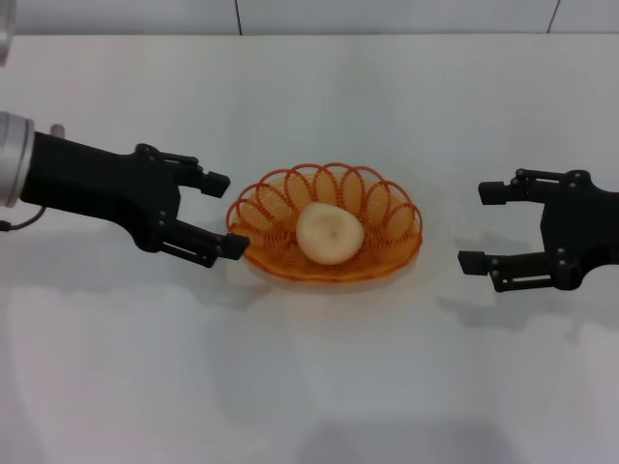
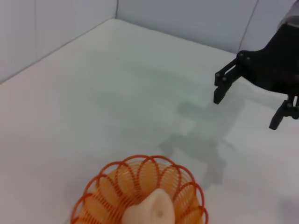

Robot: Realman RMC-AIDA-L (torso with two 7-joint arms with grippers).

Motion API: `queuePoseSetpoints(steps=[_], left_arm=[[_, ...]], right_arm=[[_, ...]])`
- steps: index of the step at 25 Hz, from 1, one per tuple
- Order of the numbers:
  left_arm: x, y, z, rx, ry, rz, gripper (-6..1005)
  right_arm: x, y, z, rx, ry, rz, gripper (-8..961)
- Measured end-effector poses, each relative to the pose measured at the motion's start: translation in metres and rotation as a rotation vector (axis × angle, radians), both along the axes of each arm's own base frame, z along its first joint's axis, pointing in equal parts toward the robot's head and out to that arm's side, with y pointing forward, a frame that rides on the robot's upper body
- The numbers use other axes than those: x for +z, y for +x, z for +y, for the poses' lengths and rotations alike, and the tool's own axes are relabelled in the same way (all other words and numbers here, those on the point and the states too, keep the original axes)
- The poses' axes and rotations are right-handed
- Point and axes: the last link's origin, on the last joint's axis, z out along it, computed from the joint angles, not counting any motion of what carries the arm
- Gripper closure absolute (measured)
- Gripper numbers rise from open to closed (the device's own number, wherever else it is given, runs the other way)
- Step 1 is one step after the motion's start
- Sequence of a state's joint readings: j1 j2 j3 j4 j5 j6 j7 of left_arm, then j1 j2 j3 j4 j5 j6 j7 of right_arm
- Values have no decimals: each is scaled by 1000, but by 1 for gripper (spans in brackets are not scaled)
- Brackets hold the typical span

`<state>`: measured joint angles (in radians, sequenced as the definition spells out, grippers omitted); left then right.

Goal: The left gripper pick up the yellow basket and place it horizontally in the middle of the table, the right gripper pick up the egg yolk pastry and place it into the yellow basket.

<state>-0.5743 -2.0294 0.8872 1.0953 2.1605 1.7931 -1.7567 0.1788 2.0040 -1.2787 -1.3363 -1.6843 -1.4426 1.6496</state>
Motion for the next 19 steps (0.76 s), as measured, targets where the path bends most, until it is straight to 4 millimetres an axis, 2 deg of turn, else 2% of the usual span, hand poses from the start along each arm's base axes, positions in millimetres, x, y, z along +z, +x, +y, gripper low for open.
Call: queuePoseSetpoints(steps=[7,19], left_arm=[[-12,7,-4,-44,-36,-3,112],[-18,10,-9,-75,-68,-13,112]], right_arm=[[4,7,-4,11,-4,0,91],[3,10,-3,7,-10,-18,91]])
